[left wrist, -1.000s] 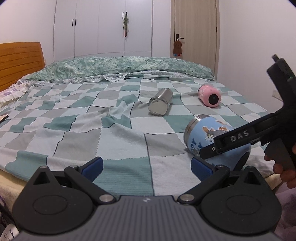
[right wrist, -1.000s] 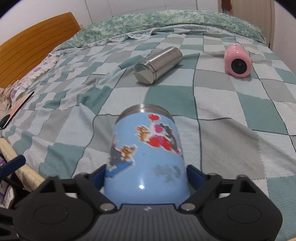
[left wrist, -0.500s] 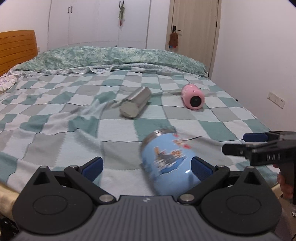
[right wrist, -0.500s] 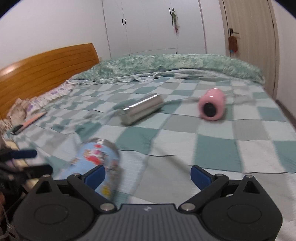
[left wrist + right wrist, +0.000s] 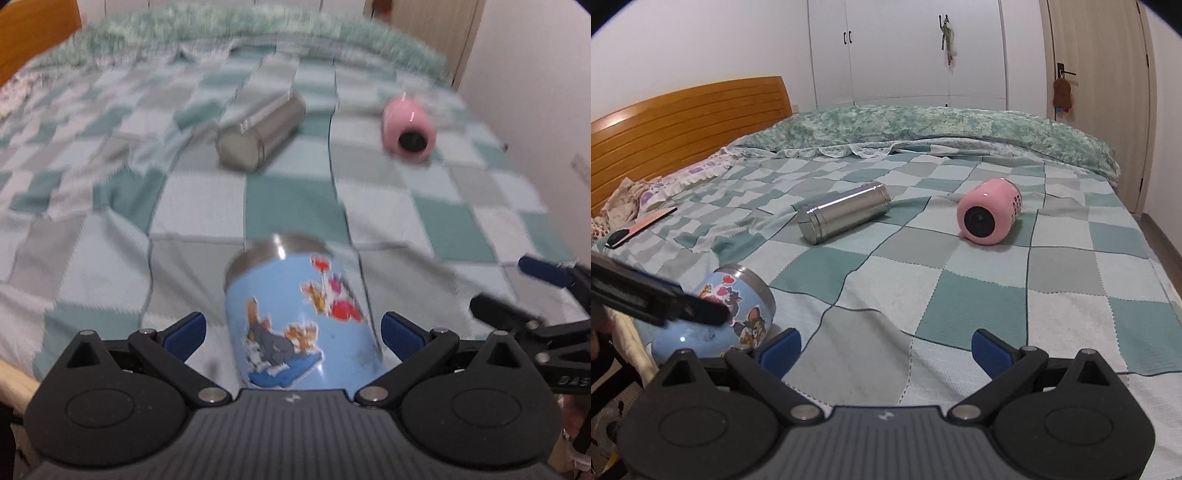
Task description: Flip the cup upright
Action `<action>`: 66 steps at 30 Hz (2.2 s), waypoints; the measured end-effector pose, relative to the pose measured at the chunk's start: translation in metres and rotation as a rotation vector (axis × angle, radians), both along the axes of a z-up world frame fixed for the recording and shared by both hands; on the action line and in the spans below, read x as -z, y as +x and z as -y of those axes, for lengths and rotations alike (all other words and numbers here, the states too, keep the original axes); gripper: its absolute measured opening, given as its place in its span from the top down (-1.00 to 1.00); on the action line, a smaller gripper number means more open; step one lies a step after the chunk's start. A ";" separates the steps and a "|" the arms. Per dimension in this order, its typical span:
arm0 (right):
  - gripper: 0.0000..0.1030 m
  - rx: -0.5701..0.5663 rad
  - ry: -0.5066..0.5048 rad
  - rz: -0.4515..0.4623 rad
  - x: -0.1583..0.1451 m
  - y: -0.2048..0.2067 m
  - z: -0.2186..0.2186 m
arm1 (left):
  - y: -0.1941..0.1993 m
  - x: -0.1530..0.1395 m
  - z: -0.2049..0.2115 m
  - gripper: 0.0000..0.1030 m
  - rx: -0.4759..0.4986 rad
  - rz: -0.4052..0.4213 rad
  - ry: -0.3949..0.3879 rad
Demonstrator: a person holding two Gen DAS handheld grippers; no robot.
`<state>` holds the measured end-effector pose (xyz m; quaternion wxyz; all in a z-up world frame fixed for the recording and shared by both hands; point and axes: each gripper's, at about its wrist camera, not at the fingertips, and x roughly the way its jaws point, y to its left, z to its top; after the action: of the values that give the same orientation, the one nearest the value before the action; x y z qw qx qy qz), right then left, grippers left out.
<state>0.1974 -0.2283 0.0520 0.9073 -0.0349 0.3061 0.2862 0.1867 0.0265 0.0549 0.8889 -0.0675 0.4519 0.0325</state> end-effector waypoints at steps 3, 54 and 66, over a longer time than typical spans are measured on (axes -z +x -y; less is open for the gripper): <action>-0.92 0.002 0.003 -0.011 0.004 0.002 0.001 | -0.001 0.008 0.011 -0.81 0.056 -0.011 0.062; -0.92 0.044 0.080 -0.022 0.012 -0.007 -0.004 | -0.014 -0.033 -0.006 -0.64 0.136 0.339 0.030; -0.92 0.067 0.085 0.034 0.015 -0.014 -0.013 | -0.005 0.020 -0.004 -0.64 0.078 0.485 0.102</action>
<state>0.1835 -0.2149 0.0369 0.9222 0.0091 0.2790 0.2676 0.1818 0.0304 0.0345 0.9742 -0.0110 0.2256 0.0040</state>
